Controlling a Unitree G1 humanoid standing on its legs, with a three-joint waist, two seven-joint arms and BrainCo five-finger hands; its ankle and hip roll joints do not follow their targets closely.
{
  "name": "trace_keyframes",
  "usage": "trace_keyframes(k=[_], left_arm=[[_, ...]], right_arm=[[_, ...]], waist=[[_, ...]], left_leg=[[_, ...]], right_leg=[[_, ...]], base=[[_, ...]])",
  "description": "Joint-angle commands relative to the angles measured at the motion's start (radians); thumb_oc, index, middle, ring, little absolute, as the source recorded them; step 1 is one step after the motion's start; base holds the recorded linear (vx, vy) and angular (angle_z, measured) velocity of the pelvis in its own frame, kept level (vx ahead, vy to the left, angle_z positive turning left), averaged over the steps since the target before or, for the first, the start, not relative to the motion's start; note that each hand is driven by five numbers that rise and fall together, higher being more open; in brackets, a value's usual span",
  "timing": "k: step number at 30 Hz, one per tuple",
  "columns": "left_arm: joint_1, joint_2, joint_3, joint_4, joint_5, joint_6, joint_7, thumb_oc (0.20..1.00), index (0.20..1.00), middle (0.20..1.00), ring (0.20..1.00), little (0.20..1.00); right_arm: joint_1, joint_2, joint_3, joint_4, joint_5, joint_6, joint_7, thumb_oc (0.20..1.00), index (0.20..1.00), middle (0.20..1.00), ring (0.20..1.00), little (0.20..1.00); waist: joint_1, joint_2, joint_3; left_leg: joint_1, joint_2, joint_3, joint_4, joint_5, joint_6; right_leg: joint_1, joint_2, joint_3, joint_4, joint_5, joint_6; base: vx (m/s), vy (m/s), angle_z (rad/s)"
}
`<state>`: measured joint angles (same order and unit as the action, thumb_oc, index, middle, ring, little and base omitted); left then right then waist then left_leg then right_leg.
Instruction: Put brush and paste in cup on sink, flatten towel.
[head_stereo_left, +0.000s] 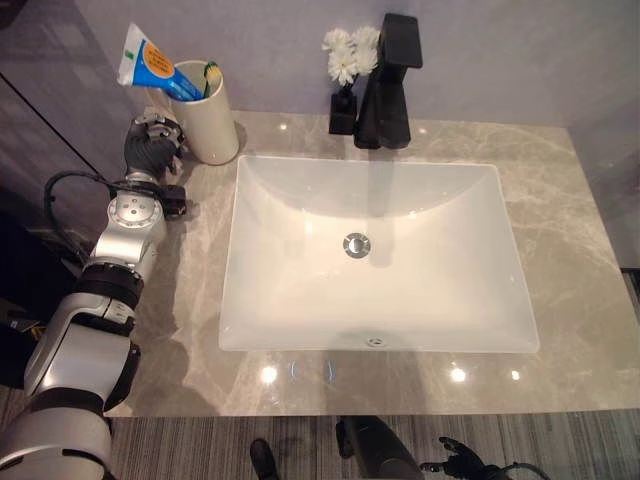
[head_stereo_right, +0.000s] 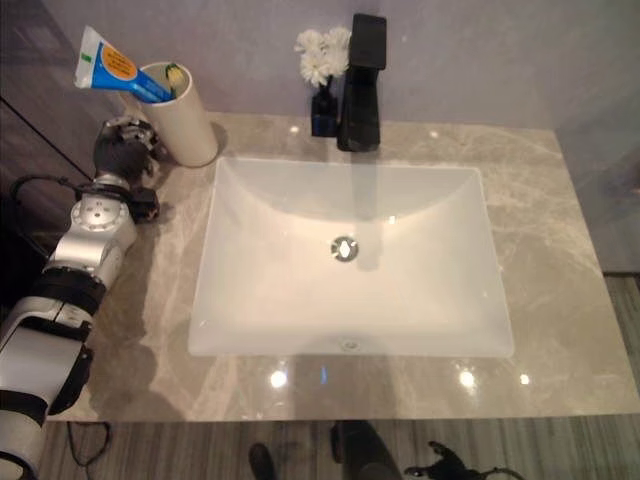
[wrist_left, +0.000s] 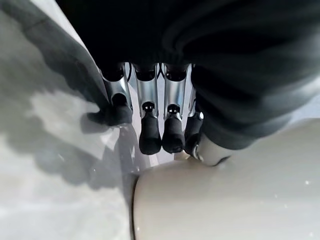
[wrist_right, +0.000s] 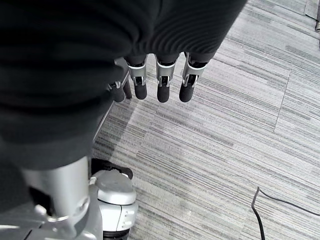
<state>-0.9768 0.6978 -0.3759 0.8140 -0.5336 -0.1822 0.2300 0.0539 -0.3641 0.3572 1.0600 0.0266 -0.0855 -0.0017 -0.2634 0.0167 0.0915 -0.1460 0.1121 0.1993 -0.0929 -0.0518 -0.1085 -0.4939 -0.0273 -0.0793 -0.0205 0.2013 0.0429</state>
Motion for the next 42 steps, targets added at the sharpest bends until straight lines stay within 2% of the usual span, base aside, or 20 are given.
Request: trace_keyframes(k=[1, 3, 12, 20, 26, 28, 32, 35, 36, 38, 42], left_arm=[[-0.03, -0.021, -0.001, -0.021, 0.009, -0.026, -0.005, 0.2, 0.2, 0.2, 0.2, 0.2], [-0.014, -0.073, -0.015, -0.067, 0.006, -0.031, -0.003, 0.2, 0.2, 0.2, 0.2, 0.2], [-0.048, -0.155, -0.038, -0.094, 0.035, -0.03, 0.015, 0.2, 0.2, 0.2, 0.2, 0.2], [-0.054, -0.188, -0.012, -0.081, 0.054, -0.029, 0.053, 0.2, 0.2, 0.2, 0.2, 0.2], [0.002, -0.199, 0.045, -0.109, 0.094, -0.025, 0.095, 0.2, 0.2, 0.2, 0.2, 0.2], [0.066, -0.201, 0.1, -0.156, 0.15, -0.03, 0.128, 0.2, 0.2, 0.2, 0.2, 0.2], [0.111, -0.194, 0.137, -0.2, 0.186, -0.032, 0.152, 0.2, 0.2, 0.2, 0.2, 0.2], [0.213, -0.176, 0.202, -0.291, 0.26, -0.041, 0.19, 0.2, 0.2, 0.2, 0.2, 0.2], [0.286, -0.172, 0.248, -0.368, 0.302, -0.051, 0.205, 0.2, 0.2, 0.2, 0.2, 0.2], [0.327, -0.173, 0.266, -0.4, 0.321, -0.053, 0.205, 0.2, 0.2, 0.2, 0.2, 0.2], [0.518, -0.161, 0.374, -0.584, 0.363, -0.084, 0.191, 0.2, 0.2, 0.2, 0.2, 0.2]], right_arm=[[-0.018, -0.041, 0.022, -0.012, 0.043, -0.011, -0.028, 1.0, 1.0, 1.0, 1.0, 1.0], [-0.016, -0.041, 0.02, -0.009, 0.039, -0.01, -0.034, 1.0, 1.0, 1.0, 1.0, 1.0], [-0.027, -0.047, 0.019, -0.022, 0.046, -0.012, -0.044, 1.0, 1.0, 1.0, 1.0, 1.0], [-0.028, -0.046, 0.017, -0.005, 0.043, -0.011, -0.054, 1.0, 1.0, 1.0, 1.0, 1.0], [-0.013, -0.05, -0.015, 0.042, 0.037, -0.005, -0.063, 1.0, 1.0, 1.0, 1.0, 1.0], [-0.008, -0.051, -0.035, 0.054, 0.034, -0.006, -0.059, 1.0, 1.0, 1.0, 1.0, 1.0], [-0.002, -0.05, -0.041, 0.053, 0.024, -0.005, -0.056, 1.0, 1.0, 1.0, 1.0, 1.0], [0.003, -0.048, -0.044, 0.045, 0.004, -0.008, -0.048, 1.0, 1.0, 1.0, 1.0, 1.0], [0.009, -0.046, -0.047, 0.043, -0.004, -0.008, -0.04, 1.0, 1.0, 1.0, 1.0, 1.0], [0.011, -0.045, -0.047, 0.044, -0.009, -0.009, -0.036, 1.0, 1.0, 1.0, 1.0, 1.0], [0.017, -0.043, -0.057, 0.061, -0.03, -0.008, -0.022, 1.0, 1.0, 1.0, 1.0, 1.0]], waist=[[-0.02, 0.014, 0.039], [-0.022, 0.021, 0.038], [-0.024, 0.038, 0.038], [-0.027, 0.045, 0.04], [-0.021, 0.043, 0.022], [-0.014, 0.032, 0.008], [-0.008, 0.022, 0.0], [0.008, -0.002, -0.015], [0.018, -0.015, -0.028], [0.023, -0.021, -0.035], [0.053, -0.043, -0.055]], left_leg=[[0.08, 0.026, -0.037, 0.006, 0.037, -0.031], [0.084, 0.028, -0.04, 0.006, 0.037, -0.032], [0.075, 0.032, -0.044, 0.006, 0.049, -0.036], [0.07, 0.034, -0.039, 0.006, 0.061, -0.04], [0.091, 0.038, -0.044, 0.006, 0.047, -0.04], [0.109, 0.033, -0.052, 0.006, 0.028, -0.037], [0.119, 0.03, -0.057, 0.006, 0.023, -0.035], [0.134, 0.022, -0.071, 0.006, 0.014, -0.029], [0.145, 0.019, -0.076, 0.006, 0.008, -0.026], [0.152, 0.017, -0.077, 0.006, 0.003, -0.023], [0.192, 0.002, -0.083, 0.006, -0.013, -0.005]], right_leg=[[-0.037, -0.017, 0.008, 0.192, -0.12, 0.098], [-0.037, -0.017, 0.006, 0.197, -0.125, 0.095], [-0.05, -0.012, 0.002, 0.196, -0.128, 0.091], [-0.057, -0.003, 0.001, 0.197, -0.132, 0.085], [-0.026, -0.009, -0.014, 0.195, -0.14, 0.084], [0.012, -0.021, -0.023, 0.178, -0.137, 0.084], [0.04, -0.026, -0.03, 0.16, -0.13, 0.085], [0.085, -0.031, -0.033, 0.133, -0.117, 0.087], [0.109, -0.035, -0.032, 0.121, -0.112, 0.089], [0.122, -0.036, -0.033, 0.115, -0.111, 0.09], [0.181, -0.048, -0.031, 0.096, -0.105, 0.098]], base=[[0.0, 0.0, 0.0], [0.0, 0.0, 0.0], [0.0, 0.0, 0.0], [0.0, -0.007, -0.02], [0.0, -0.002, -0.01], [0.0, 0.0, 0.0], [0.0, 0.009, 0.14], [0.0, 0.032, 0.27], [0.01, 0.039, 0.03], [0.02, 0.038, -0.01], [0.0, 0.078, -0.03]])
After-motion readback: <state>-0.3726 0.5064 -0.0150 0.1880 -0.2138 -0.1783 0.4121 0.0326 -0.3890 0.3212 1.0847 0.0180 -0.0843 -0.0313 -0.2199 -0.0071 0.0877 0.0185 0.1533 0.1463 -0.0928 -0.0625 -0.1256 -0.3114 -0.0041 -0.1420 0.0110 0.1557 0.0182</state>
